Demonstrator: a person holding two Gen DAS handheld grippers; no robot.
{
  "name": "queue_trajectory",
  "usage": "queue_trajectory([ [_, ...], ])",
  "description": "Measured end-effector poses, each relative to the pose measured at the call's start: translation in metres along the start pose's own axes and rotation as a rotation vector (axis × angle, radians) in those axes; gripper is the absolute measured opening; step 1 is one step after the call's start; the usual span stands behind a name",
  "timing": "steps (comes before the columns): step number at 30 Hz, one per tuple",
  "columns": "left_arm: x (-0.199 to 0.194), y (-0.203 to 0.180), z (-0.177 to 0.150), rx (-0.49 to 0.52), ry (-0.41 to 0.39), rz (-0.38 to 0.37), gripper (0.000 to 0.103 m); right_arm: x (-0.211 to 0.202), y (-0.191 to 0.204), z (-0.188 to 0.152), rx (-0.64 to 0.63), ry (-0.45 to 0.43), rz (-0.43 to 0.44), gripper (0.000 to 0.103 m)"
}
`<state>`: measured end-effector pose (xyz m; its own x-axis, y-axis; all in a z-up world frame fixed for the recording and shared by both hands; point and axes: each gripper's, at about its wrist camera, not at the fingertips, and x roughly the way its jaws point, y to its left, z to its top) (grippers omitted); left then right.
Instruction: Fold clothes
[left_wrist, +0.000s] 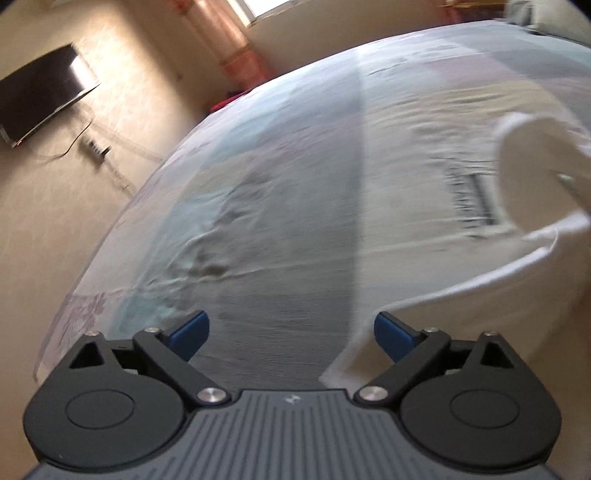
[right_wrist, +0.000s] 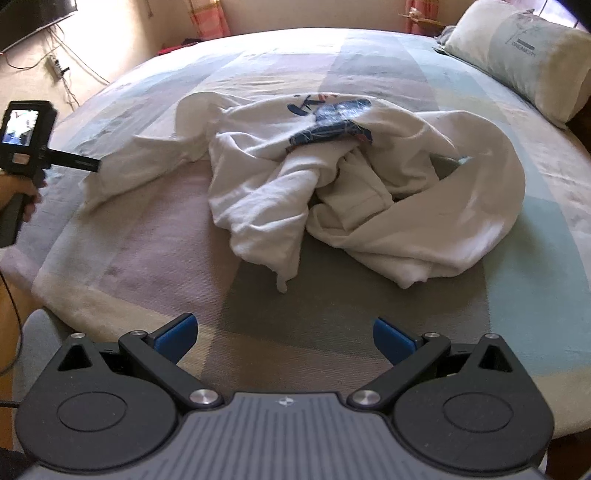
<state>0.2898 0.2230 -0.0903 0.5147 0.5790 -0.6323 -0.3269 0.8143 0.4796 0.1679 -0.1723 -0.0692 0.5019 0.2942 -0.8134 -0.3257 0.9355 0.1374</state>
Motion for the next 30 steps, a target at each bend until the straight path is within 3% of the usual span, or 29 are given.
queue_trajectory([
  [5, 0.039, 0.036, 0.0, -0.038, 0.07, 0.078, 0.096, 0.007, 0.001, 0.002, 0.0, 0.021, -0.013, 0.103],
  [7, 0.044, 0.049, 0.0, -0.064, 0.098, 0.062, 0.094, 0.01, 0.004, 0.003, -0.006, 0.028, -0.015, 0.103],
  [10, 0.022, 0.052, -0.002, -0.055, 0.05, -0.129, 0.096, 0.016, 0.008, 0.006, -0.013, 0.038, -0.009, 0.103],
  [16, -0.038, 0.006, -0.001, 0.112, -0.086, -0.403, 0.097, 0.024, 0.022, 0.011, -0.047, 0.052, 0.014, 0.103],
  [18, -0.051, -0.014, 0.0, 0.158, -0.125, -0.461, 0.097, 0.025, 0.024, 0.011, -0.054, 0.056, 0.018, 0.103],
  [21, -0.064, -0.053, -0.001, 0.244, -0.193, -0.456, 0.097, 0.026, 0.026, 0.01, -0.057, 0.063, 0.018, 0.103],
  [25, -0.078, -0.1, -0.012, 0.358, -0.301, -0.363, 0.097, 0.025, 0.019, 0.009, -0.036, 0.065, 0.008, 0.103],
  [27, -0.089, -0.115, -0.017, 0.392, -0.344, -0.351, 0.097, 0.026, 0.014, 0.009, -0.021, 0.068, -0.002, 0.103],
  [30, -0.102, -0.125, -0.024, 0.409, -0.37, -0.418, 0.097, 0.029, 0.006, 0.008, 0.002, 0.073, -0.005, 0.103],
])
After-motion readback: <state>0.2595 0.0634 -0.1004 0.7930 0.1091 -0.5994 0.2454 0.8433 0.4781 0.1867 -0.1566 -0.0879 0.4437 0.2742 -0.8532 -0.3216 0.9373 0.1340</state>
